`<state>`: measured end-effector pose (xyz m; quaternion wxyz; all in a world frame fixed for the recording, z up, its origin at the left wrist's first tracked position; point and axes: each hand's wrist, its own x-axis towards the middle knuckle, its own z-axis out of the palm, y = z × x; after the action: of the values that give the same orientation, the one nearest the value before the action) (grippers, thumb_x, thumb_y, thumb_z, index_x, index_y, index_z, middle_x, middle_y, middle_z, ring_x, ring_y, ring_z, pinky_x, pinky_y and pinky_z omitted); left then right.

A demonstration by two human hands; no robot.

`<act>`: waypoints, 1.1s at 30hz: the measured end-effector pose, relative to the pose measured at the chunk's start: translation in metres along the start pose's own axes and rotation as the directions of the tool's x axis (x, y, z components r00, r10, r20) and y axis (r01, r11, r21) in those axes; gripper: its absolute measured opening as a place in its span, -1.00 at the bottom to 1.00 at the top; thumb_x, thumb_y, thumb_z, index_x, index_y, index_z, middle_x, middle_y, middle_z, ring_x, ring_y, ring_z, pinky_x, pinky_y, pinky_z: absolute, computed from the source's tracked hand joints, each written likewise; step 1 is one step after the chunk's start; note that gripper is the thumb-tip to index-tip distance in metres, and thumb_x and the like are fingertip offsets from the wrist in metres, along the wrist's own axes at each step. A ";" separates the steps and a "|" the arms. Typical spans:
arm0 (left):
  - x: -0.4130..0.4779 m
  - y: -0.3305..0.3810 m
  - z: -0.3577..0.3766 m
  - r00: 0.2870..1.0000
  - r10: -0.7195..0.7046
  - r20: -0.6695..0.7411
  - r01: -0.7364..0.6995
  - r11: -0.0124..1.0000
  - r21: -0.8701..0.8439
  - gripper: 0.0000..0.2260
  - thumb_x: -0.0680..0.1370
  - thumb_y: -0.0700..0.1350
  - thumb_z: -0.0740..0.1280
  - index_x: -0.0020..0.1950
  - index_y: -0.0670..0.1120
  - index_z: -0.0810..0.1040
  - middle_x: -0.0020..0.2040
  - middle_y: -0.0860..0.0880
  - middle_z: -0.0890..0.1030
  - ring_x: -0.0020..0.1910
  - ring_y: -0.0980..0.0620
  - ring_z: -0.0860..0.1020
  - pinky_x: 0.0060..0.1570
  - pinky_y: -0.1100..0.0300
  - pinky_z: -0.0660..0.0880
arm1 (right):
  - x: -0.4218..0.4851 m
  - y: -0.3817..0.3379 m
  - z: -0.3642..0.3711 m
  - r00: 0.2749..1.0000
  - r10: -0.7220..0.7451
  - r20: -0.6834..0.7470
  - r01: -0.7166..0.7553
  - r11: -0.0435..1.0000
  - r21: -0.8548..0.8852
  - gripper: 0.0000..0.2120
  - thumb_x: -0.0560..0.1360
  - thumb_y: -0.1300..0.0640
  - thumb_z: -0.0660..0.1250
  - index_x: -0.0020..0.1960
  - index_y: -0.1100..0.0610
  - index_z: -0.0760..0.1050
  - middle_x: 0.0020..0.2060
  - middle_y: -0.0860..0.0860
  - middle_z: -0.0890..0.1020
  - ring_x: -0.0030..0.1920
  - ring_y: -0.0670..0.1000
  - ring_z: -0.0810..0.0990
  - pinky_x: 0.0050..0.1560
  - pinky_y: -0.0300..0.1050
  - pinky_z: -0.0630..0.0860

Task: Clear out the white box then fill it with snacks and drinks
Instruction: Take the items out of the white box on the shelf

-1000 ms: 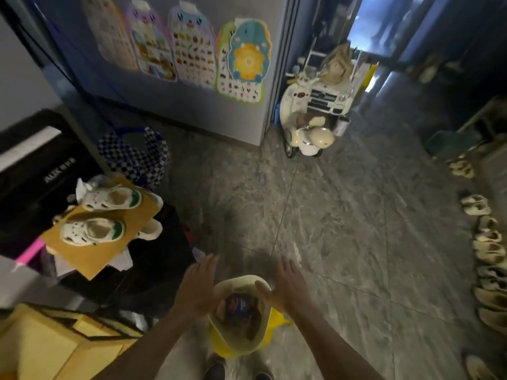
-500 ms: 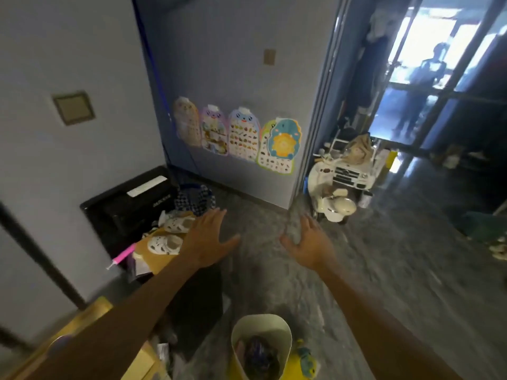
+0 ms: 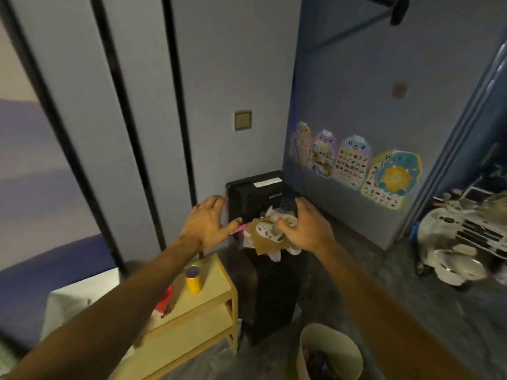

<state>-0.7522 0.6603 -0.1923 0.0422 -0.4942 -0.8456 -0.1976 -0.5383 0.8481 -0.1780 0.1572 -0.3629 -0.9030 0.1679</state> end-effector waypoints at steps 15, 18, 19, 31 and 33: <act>-0.207 -0.303 -0.117 0.870 -0.477 -0.123 0.488 0.868 0.085 -0.24 0.58 0.47 0.10 0.61 0.00 0.30 0.58 -0.07 0.38 0.52 -0.14 0.39 0.50 -0.15 0.33 | -0.014 -0.333 0.191 0.883 -0.421 0.207 0.411 0.907 0.093 -0.07 0.56 -0.47 0.22 0.69 0.11 0.12 0.65 0.11 0.27 0.59 0.18 0.33 0.48 0.14 0.40; -0.234 -0.345 -0.116 0.829 -0.552 -0.092 0.559 0.824 0.090 -0.19 0.55 0.51 0.02 0.62 0.01 0.28 0.59 -0.07 0.36 0.52 -0.16 0.39 0.50 -0.19 0.34 | -0.022 -0.370 0.233 0.850 -0.455 0.267 0.439 0.891 0.118 -0.07 0.55 -0.46 0.24 0.68 0.11 0.14 0.63 0.12 0.31 0.57 0.18 0.35 0.49 0.14 0.41; -0.241 -0.356 -0.112 0.817 -0.572 -0.075 0.576 0.812 0.090 -0.18 0.54 0.52 0.01 0.62 0.01 0.27 0.59 -0.08 0.36 0.51 -0.16 0.40 0.49 -0.20 0.36 | -0.026 -0.379 0.246 0.840 -0.454 0.296 0.437 0.891 0.126 -0.09 0.55 -0.46 0.25 0.67 0.10 0.16 0.61 0.12 0.34 0.56 0.19 0.37 0.48 0.14 0.42; -0.249 -0.444 0.024 0.602 -0.769 0.217 0.782 0.622 0.038 -0.23 0.57 0.42 0.21 0.64 -0.01 0.23 0.56 -0.08 0.38 0.45 -0.16 0.46 0.39 -0.08 0.47 | 0.003 -0.413 0.426 0.638 -0.484 0.599 0.481 0.858 0.181 -0.37 0.58 -0.32 0.27 0.44 0.12 0.42 0.40 0.12 0.52 0.37 0.18 0.52 0.28 0.09 0.53; -0.250 -0.453 0.061 0.533 -0.800 0.275 0.824 0.565 0.047 -0.25 0.57 0.39 0.20 0.62 -0.02 0.24 0.52 -0.12 0.40 0.42 -0.21 0.48 0.36 -0.07 0.45 | 0.012 -0.407 0.461 0.589 -0.472 0.656 0.502 0.850 0.161 -0.36 0.58 -0.33 0.23 0.42 0.13 0.44 0.39 0.11 0.53 0.37 0.19 0.52 0.28 0.07 0.52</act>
<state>-1.0034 0.2820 -0.4478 -0.1898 -0.0680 -0.9657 -0.1638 -0.9787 0.4928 -0.4181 -0.1484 -0.0191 -0.9641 0.2194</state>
